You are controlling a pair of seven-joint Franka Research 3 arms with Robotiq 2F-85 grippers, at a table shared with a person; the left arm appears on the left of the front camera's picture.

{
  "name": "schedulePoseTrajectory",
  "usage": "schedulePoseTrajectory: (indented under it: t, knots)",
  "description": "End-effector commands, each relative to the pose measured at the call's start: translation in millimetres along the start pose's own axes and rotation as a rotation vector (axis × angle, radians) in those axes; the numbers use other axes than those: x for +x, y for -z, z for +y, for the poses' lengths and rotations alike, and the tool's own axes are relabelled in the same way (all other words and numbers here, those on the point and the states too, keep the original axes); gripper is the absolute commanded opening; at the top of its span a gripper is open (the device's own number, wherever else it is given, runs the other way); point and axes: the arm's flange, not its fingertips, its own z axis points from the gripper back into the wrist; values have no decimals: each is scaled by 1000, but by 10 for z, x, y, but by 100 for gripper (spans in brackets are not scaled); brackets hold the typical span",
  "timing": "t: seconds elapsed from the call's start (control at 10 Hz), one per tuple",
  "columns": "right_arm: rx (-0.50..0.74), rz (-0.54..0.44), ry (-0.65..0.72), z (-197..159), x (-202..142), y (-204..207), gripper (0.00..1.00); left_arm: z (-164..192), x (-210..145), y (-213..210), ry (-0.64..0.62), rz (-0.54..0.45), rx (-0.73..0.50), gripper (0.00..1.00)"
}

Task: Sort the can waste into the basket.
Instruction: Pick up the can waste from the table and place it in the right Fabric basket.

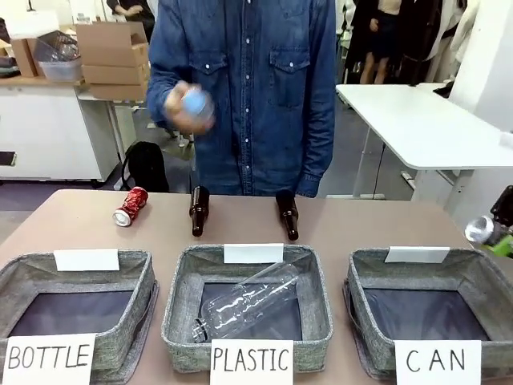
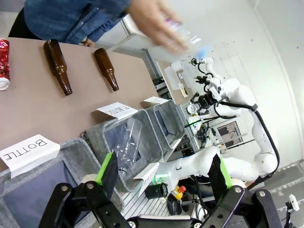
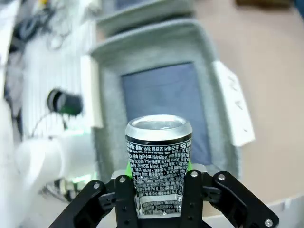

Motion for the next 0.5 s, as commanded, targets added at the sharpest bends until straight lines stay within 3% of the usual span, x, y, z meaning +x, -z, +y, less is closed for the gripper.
schedulePoseTrajectory:
  t: [0.0,0.4]
  knots:
    - [81,34,-275,123,-11,90,28,-16,11,23,20,-12,-18,100]
    - [119,64,-343,194,-11,249,28,-16,11,23,20,-12,-18,100]
